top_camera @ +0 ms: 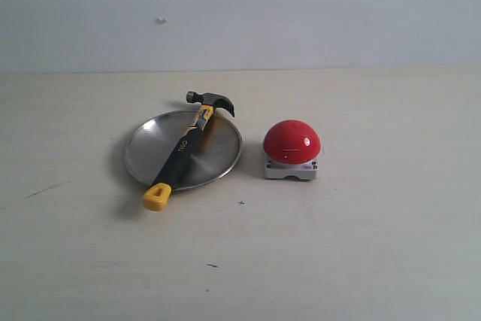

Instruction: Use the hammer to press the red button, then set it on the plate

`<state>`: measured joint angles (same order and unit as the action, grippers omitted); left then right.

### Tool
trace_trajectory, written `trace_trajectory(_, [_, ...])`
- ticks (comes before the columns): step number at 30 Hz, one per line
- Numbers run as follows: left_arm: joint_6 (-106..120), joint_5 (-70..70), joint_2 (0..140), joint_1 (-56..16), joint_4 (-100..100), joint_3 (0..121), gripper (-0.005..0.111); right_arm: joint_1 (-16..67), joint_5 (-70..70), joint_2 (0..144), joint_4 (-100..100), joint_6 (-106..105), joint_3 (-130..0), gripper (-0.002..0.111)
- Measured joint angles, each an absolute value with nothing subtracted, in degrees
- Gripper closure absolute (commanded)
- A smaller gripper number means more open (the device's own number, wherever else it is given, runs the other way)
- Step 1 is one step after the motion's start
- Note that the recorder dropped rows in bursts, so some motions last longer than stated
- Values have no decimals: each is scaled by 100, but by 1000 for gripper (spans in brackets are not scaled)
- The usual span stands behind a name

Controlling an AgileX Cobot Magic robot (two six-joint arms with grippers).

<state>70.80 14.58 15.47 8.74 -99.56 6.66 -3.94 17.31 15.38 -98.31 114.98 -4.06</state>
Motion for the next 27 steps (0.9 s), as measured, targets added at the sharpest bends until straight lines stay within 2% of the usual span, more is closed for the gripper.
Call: trace_trajectory(27, [7104,1458,1547,874,-9956,666,107,-419,1535,1524,-9946,12154,-393,108])
